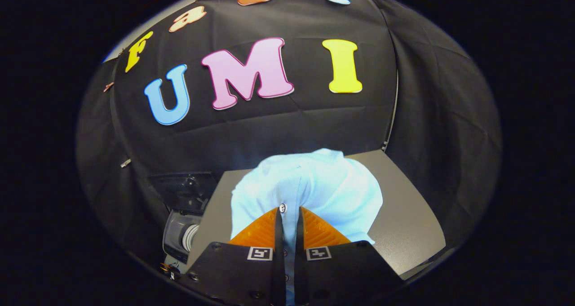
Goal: Put the clothes into the washing machine and then close the washing machine lid.
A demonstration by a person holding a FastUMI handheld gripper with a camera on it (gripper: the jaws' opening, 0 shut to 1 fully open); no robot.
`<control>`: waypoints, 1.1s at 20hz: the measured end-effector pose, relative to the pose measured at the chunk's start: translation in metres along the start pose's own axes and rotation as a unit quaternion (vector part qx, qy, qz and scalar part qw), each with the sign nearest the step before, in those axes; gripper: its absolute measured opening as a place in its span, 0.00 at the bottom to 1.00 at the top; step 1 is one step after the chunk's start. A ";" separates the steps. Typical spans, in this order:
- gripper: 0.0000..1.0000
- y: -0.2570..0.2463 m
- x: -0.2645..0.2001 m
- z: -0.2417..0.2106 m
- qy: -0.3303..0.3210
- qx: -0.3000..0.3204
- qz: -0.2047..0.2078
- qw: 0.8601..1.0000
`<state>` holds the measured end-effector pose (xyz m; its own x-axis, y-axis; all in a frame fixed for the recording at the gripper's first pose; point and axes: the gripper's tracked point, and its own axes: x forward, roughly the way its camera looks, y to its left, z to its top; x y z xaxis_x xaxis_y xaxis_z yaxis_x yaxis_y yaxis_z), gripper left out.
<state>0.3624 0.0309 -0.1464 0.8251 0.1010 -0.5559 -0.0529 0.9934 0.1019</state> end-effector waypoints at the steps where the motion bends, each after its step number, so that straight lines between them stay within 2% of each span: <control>1: 0.12 0.016 -0.011 0.008 -0.011 0.002 0.011 1.000; 7: 0.12 0.137 -0.048 0.019 -0.041 0.006 0.099 0.994; 13: 0.12 0.261 -0.019 -0.015 -0.010 -0.020 0.157 0.987; 18: 0.12 0.322 0.038 -0.067 0.023 -0.045 0.154 0.987; 22: 0.12 0.343 0.096 -0.128 0.059 -0.071 0.136 0.986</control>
<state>0.3515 0.3882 -0.2709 0.6981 0.3629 -0.6173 -0.3495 0.9251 0.1486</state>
